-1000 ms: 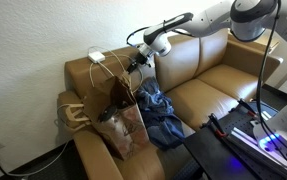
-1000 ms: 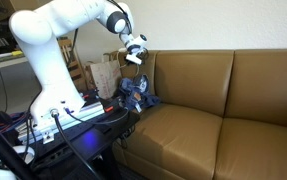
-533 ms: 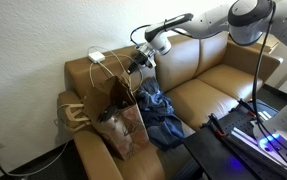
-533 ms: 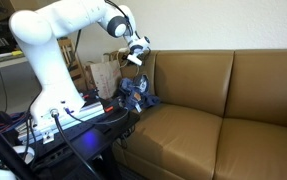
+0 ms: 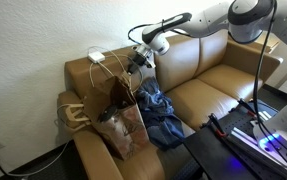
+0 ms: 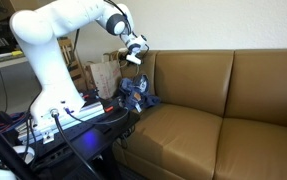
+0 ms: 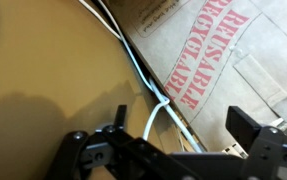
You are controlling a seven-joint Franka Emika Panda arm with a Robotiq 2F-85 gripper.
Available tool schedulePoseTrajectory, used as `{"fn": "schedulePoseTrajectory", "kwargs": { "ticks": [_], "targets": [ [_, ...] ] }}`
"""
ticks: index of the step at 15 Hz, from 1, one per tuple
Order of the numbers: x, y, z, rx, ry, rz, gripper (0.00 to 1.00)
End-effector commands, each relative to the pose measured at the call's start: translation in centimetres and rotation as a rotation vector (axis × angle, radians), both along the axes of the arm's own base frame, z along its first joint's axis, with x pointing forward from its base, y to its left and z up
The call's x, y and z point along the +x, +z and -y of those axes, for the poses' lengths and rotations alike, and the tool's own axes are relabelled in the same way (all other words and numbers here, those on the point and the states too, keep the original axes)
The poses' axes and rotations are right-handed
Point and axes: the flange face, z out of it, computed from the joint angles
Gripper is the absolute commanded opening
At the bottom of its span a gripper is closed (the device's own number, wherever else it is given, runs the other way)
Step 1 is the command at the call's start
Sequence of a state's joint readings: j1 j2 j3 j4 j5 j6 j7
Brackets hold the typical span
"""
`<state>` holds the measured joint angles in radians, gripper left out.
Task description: Move the cable to right
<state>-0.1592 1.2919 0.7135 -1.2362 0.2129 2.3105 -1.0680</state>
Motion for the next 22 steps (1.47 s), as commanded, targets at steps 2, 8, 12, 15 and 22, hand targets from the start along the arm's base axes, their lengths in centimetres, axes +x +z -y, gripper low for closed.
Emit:
{"fn": "schedulePoseTrajectory", "kwargs": {
  "ticks": [2, 8, 12, 15, 22],
  "targets": [
    [0.8, 0.8, -1.2, -0.033, 0.020, 0.156, 1.00],
    [0.0, 1.1, -0.4, 0.019, -0.001, 0.217, 1.00],
    [-0.6, 1.0, -0.3, 0.071, 0.050, 0.283, 1.00],
    [-1.2, 3.1, -6.6, 0.117, 0.061, 0.241, 1.00],
    [-5.0, 9.4, -23.4, 0.166, 0.188, 0.313, 0.73]
  ]
}}
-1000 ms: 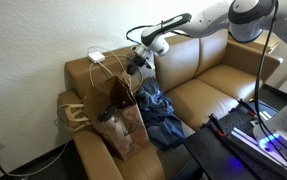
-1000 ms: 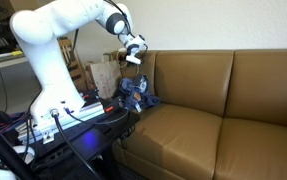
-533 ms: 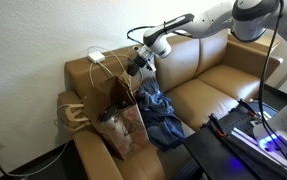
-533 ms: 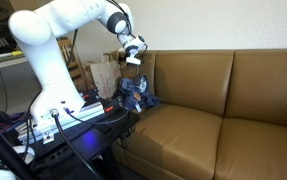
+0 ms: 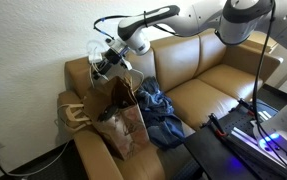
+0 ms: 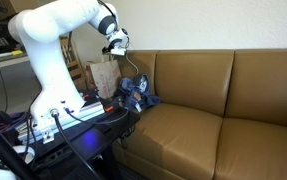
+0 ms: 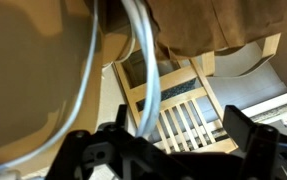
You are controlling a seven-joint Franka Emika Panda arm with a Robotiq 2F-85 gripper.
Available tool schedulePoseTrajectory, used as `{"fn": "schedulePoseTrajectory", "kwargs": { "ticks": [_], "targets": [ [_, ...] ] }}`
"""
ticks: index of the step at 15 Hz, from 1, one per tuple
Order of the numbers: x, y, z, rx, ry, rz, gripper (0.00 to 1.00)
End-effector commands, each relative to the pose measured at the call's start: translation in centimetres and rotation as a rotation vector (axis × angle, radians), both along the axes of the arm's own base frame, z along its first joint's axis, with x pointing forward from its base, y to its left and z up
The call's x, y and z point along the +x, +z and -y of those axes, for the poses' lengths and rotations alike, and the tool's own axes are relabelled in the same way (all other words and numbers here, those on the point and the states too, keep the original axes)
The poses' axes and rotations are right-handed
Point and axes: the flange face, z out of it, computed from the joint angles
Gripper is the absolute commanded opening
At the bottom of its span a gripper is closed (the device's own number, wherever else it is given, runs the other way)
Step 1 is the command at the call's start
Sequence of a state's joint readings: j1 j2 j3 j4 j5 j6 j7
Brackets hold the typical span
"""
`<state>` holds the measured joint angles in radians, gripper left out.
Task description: Move the cable to right
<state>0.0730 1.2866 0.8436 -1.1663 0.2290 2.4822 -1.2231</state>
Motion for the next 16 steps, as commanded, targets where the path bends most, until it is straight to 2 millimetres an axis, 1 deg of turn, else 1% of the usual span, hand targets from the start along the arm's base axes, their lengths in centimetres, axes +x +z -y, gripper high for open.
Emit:
{"fn": "schedulePoseTrajectory", "kwargs": {
  "ticks": [1, 3, 5, 6, 7, 8, 9, 10, 13, 14, 16],
  "targets": [
    [-0.6, 1.8, -6.3, 0.000, 0.002, 0.036, 0.66],
    [-0.6, 2.5, -7.9, -0.016, -0.016, 0.053, 0.53],
    [-0.1, 3.1, -8.2, -0.028, -0.042, 0.080, 0.38],
    [0.5, 3.4, -8.0, -0.032, -0.057, 0.093, 0.30],
    [1.0, 3.5, -7.6, -0.037, -0.071, 0.103, 0.24],
    [1.6, 3.9, -6.9, -0.049, -0.090, 0.117, 0.16],
    [2.4, 4.2, -6.1, -0.067, -0.112, 0.134, 0.11],
    [3.2, 4.6, -5.3, -0.091, -0.130, 0.153, 0.02],
    [5.6, 5.5, -2.1, -0.155, -0.197, 0.192, 0.00],
    [6.3, 5.5, -1.0, -0.163, -0.218, 0.183, 0.00],
    [7.4, 6.1, 0.7, -0.142, -0.253, 0.136, 0.01]
  ]
}}
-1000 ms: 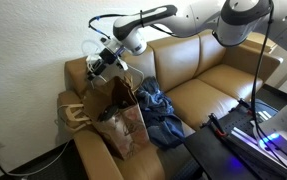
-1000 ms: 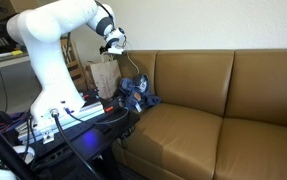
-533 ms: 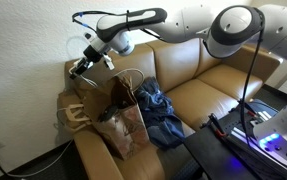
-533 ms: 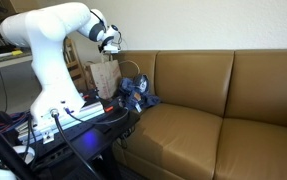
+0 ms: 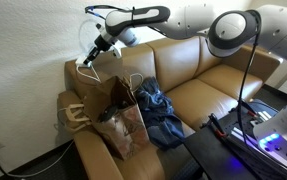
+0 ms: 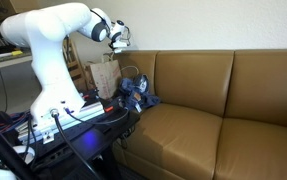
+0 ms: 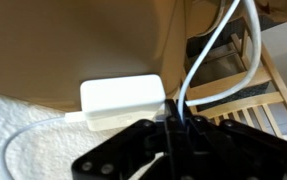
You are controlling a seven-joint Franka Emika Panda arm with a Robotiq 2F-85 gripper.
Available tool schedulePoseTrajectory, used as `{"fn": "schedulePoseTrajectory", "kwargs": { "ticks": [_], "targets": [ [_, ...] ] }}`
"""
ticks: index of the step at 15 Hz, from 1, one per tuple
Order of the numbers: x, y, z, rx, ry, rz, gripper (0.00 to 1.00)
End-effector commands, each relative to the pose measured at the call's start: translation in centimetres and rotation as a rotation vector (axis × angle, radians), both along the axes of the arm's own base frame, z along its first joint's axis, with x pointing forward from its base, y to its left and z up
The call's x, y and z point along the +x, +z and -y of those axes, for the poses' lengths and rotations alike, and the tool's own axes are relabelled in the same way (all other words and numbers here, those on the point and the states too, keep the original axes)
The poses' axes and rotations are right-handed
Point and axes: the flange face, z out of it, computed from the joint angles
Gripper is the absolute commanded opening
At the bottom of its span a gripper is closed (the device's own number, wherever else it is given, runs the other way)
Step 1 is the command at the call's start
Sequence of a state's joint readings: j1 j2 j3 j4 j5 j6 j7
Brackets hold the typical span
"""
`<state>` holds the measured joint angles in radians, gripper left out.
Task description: Move the cable to right
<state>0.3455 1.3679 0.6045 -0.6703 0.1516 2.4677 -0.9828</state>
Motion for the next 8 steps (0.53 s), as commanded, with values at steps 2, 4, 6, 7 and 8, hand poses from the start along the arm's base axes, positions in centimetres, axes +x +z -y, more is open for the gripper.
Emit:
{"fn": "schedulePoseTrajectory", "kwargs": {
  "ticks": [2, 4, 6, 7, 8],
  "targets": [
    [2.4, 1.4, 4.1, 0.017, -0.075, -0.055, 0.01],
    [3.6, 2.7, 6.0, 0.024, -0.115, -0.054, 0.01],
    [4.7, 4.3, 8.5, -0.064, -0.181, -0.048, 0.01],
    [5.2, 5.4, 9.8, -0.117, -0.218, -0.042, 0.01],
    [5.5, 6.9, 11.0, -0.172, -0.252, -0.031, 0.01]
  ]
}}
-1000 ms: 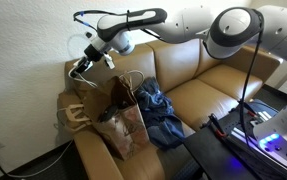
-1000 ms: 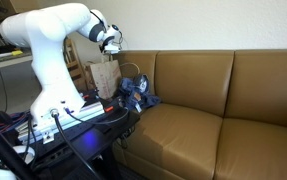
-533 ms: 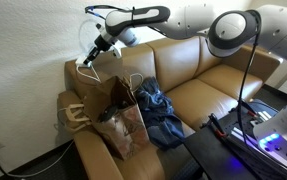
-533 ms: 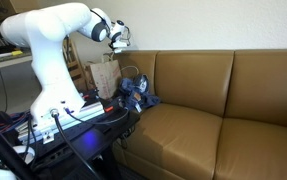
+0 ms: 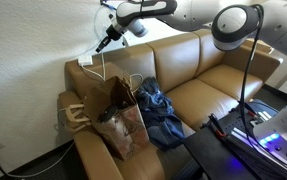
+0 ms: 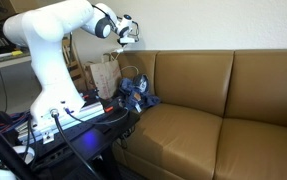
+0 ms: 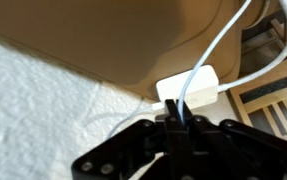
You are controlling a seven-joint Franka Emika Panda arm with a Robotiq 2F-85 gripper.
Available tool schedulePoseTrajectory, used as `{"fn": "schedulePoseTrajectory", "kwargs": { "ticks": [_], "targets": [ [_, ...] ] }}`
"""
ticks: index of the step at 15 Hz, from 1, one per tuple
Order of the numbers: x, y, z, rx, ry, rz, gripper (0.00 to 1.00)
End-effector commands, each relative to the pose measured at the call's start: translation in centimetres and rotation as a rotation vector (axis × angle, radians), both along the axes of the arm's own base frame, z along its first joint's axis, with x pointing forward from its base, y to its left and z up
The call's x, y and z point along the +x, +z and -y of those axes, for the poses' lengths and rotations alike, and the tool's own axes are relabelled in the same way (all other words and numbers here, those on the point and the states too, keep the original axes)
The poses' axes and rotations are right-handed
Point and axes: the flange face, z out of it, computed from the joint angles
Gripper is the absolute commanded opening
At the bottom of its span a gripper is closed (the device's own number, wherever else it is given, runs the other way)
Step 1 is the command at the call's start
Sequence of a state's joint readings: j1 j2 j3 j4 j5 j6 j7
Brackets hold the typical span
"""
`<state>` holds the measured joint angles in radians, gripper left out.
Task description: Move the cable to right
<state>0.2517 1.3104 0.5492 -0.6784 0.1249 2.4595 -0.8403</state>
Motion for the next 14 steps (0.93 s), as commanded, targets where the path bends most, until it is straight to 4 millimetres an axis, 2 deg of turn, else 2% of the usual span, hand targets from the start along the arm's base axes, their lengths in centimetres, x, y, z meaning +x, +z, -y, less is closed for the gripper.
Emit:
{"fn": "schedulePoseTrajectory", "kwargs": {
  "ticks": [1, 4, 8, 10, 14],
  "targets": [
    [0.7, 4.8, 3.9, -0.185, -0.090, -0.021, 0.01],
    [0.5, 9.2, 6.0, -0.322, -0.170, -0.011, 0.01],
    [-0.3, 15.4, 9.8, -0.450, -0.342, 0.036, 0.01],
    [-0.8, 18.5, 12.2, -0.492, -0.447, 0.059, 0.01],
    [-2.6, 23.6, 18.7, -0.529, -0.660, 0.041, 0.01]
  ]
}}
